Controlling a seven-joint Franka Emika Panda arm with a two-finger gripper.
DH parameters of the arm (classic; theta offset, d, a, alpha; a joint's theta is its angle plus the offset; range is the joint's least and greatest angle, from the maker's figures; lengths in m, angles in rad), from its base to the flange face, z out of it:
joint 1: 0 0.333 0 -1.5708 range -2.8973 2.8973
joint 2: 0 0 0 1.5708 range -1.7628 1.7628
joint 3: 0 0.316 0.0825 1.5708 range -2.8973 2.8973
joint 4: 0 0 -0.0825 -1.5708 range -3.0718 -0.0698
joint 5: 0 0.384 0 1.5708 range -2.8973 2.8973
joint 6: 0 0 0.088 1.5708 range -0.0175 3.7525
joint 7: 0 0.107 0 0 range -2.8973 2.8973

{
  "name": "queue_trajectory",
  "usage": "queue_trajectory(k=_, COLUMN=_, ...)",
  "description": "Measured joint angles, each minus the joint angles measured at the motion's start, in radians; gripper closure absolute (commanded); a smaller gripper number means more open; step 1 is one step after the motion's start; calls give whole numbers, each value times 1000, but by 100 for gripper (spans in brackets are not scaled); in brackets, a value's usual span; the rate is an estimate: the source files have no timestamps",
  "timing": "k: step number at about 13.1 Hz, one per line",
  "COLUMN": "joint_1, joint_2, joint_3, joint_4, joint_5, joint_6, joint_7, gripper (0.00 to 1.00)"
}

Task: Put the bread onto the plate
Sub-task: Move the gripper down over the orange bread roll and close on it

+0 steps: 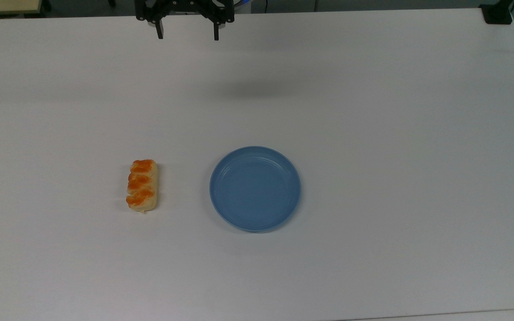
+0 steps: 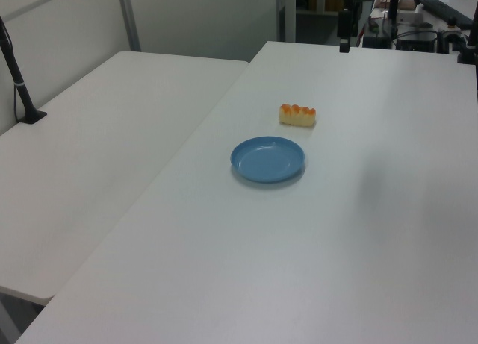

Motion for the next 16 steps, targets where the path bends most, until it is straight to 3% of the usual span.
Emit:
queue_trajectory(k=12, joint_1=-2, joint_2=6, joint_3=-6, joint_4=1, joint_5=0, joint_6=-15, joint_7=-1, gripper=0)
queue_trajectory(k=16, joint_1=-32, joint_2=64, joint_3=-7, joint_4=1, joint_5=0, joint_6=71, joint_7=-35, gripper=0)
